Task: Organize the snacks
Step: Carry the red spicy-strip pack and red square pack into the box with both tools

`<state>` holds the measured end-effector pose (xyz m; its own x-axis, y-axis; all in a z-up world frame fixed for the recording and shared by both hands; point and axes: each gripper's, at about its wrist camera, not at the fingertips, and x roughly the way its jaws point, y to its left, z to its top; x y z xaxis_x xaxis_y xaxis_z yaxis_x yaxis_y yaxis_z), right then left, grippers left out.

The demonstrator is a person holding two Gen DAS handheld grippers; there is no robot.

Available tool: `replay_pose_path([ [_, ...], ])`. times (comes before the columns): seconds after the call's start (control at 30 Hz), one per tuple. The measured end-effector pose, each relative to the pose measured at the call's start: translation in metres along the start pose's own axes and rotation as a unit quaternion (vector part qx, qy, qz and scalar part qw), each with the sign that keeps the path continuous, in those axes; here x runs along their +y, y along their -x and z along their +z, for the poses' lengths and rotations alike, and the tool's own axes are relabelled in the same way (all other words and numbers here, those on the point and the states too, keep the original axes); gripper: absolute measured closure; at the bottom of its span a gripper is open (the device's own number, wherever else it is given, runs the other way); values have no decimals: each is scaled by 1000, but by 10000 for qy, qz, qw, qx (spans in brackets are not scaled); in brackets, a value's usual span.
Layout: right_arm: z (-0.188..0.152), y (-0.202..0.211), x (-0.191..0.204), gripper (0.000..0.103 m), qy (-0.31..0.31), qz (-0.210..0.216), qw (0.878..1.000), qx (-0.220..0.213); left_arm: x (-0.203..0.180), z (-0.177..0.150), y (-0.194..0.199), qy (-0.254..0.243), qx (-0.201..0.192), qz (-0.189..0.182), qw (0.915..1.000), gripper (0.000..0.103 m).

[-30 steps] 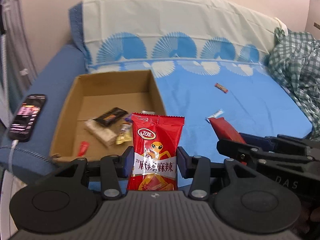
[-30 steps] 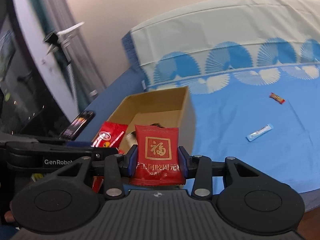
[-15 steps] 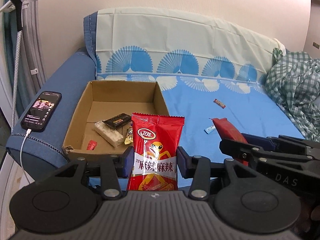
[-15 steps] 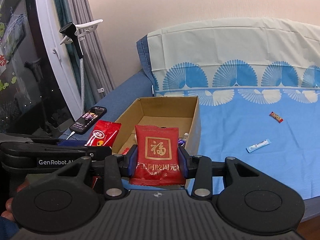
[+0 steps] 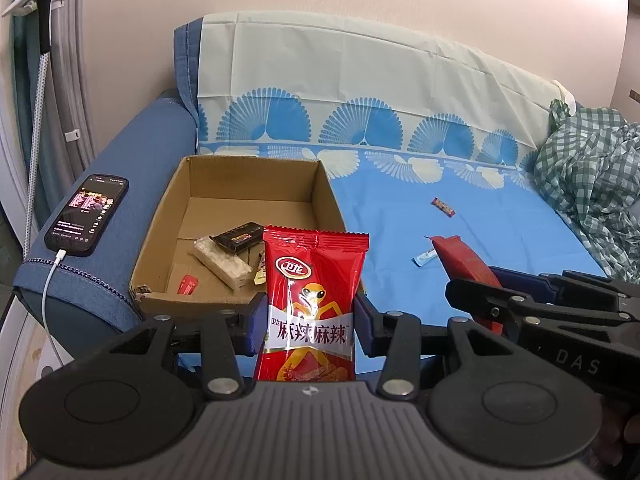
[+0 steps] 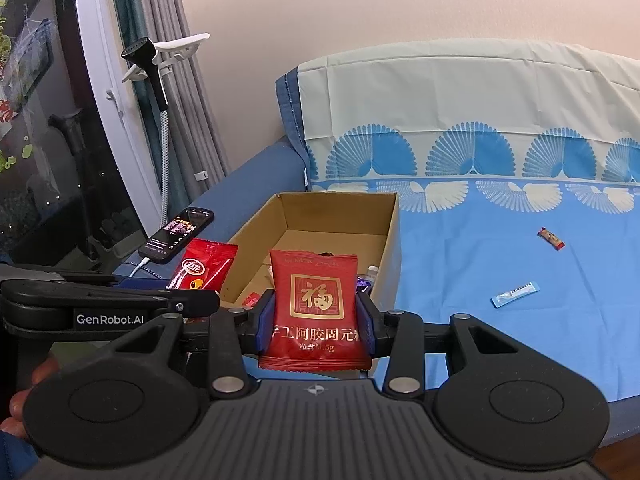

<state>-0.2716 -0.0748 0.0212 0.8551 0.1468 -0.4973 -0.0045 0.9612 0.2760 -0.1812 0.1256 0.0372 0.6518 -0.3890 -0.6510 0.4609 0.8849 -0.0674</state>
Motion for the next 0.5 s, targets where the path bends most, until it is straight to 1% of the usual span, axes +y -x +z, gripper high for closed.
replay_pose_path([
  [0.27, 1, -8, 1, 60, -4, -26, 9999, 101, 3, 3, -10, 48, 158, 103, 9998, 53],
  [0.5, 4, -21, 2, 60, 66, -80, 9997, 219, 17, 13, -23, 176, 263, 243, 9992, 53],
])
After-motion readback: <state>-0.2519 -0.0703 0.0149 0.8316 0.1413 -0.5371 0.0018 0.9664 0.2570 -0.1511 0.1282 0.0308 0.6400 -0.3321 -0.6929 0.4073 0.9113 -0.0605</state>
